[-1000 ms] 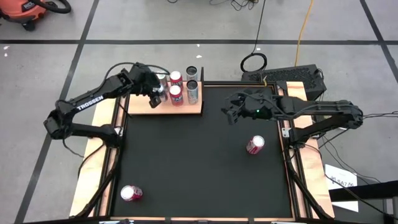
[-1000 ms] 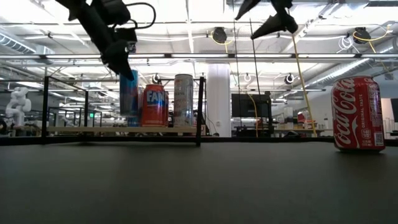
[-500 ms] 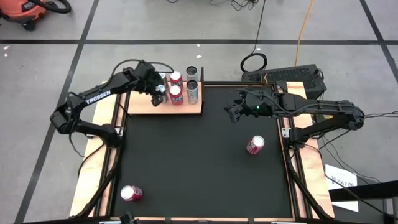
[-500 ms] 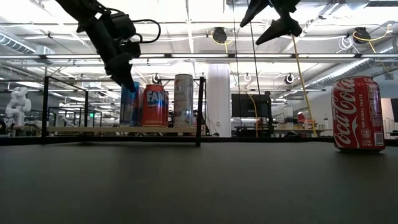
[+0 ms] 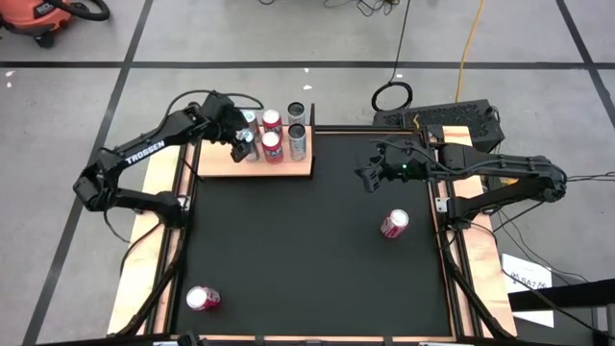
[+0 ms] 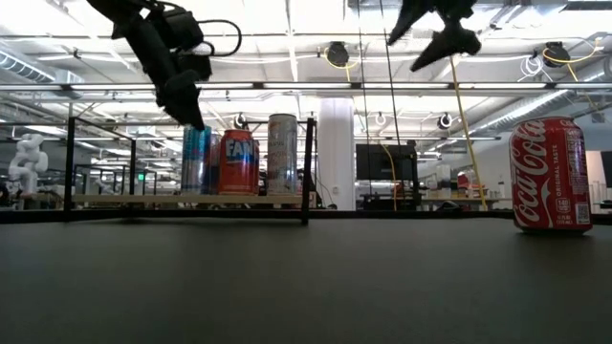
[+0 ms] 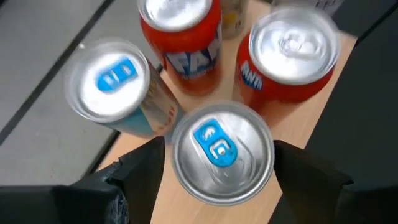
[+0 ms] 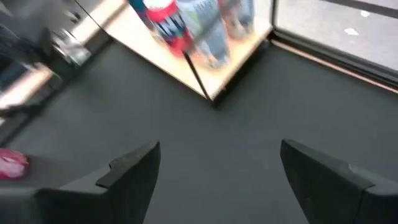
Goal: Place canned beverage on shelf
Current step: Put the blue soda can aligned with the other blue soda can on the shelf, then put the top red-white soda can on the shelf
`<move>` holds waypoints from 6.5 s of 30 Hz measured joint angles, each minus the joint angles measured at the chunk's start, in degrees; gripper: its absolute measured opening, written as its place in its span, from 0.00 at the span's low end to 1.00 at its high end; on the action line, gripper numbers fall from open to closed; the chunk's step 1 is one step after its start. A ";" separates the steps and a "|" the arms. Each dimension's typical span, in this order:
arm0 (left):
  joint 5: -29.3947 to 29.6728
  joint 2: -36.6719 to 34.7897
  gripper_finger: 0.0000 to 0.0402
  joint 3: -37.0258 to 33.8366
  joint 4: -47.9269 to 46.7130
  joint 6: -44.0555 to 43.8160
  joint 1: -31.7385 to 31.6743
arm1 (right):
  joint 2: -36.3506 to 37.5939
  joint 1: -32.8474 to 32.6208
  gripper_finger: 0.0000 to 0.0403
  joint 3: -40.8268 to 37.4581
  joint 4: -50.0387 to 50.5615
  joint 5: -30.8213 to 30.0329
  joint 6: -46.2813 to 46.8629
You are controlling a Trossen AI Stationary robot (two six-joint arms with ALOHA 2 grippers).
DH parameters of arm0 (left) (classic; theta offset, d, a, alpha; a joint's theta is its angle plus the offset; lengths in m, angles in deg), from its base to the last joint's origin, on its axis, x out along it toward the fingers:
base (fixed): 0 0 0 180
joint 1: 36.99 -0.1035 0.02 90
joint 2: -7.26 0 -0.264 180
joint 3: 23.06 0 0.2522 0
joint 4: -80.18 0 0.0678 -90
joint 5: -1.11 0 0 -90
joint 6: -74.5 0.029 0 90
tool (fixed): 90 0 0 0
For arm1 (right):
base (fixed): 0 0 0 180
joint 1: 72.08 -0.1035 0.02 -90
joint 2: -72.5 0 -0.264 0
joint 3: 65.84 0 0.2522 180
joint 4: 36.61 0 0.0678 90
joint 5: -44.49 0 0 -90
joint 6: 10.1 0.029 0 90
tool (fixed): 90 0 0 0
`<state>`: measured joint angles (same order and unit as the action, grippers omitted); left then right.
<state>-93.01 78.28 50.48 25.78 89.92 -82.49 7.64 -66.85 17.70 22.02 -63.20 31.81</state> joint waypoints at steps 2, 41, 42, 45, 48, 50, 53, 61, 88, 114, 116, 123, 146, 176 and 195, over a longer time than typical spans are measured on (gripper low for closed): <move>0.01 -0.74 0.72 1.64 -1.61 -0.01 0.02 | 0.22 -0.08 0.80 0.00 3.70 0.50 -0.87; -10.34 -8.50 0.72 12.72 -10.30 -18.12 15.26 | 0.27 -18.86 0.79 -16.18 20.04 8.58 34.13; -10.32 -8.60 0.72 13.40 -11.16 -18.12 15.26 | 0.25 -18.90 0.79 -15.87 19.92 8.61 34.04; -9.56 -9.63 0.72 16.09 -14.21 -18.11 15.26 | 0.22 -18.91 0.79 -15.09 19.86 8.55 33.92; -8.85 -10.90 0.72 19.21 -16.52 -18.10 15.26 | 0.11 -18.91 0.79 -14.37 20.00 8.60 33.03; -8.83 -11.72 0.72 20.95 -16.81 -18.14 15.26 | 0.05 -18.91 0.79 -13.78 19.99 8.74 31.84; -8.83 -13.00 0.72 22.20 -16.76 -18.16 15.26 | -0.09 -18.91 0.79 -12.63 20.04 8.27 30.25; -8.81 -12.96 0.72 22.18 -17.49 -19.61 15.26 | -0.04 -18.91 0.79 -8.35 22.73 6.35 26.96; -8.95 -8.39 0.72 22.13 -13.82 -19.16 15.28 | -11.80 -18.57 0.88 -10.72 28.88 8.67 36.66; -16.90 -1.49 0.72 22.09 -4.24 -18.26 30.58 | -9.83 -16.24 0.73 0.61 -1.87 5.84 -4.42; -16.87 0.04 0.72 22.09 -0.17 -17.51 33.12 | -10.02 -15.43 0.73 3.68 -1.36 5.85 -6.82; -16.84 6.63 0.76 22.09 9.76 -18.37 37.82 | -10.15 -13.78 0.73 10.32 -1.84 5.88 -13.49; -5.44 18.91 0.95 22.09 24.36 -17.63 42.91 | -10.97 -10.20 0.73 11.15 -6.39 4.38 -3.70; 7.81 19.88 0.83 22.11 21.21 -14.97 43.88 | -13.20 -9.03 0.73 11.17 -13.91 4.18 -5.09; 23.89 4.92 0.70 21.06 12.03 -18.01 43.54 | -9.01 -8.70 0.94 11.21 -27.65 -0.24 -5.54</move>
<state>-69.12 83.20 71.54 37.81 71.91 -38.95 -1.37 -75.54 28.91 -5.62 -63.44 26.28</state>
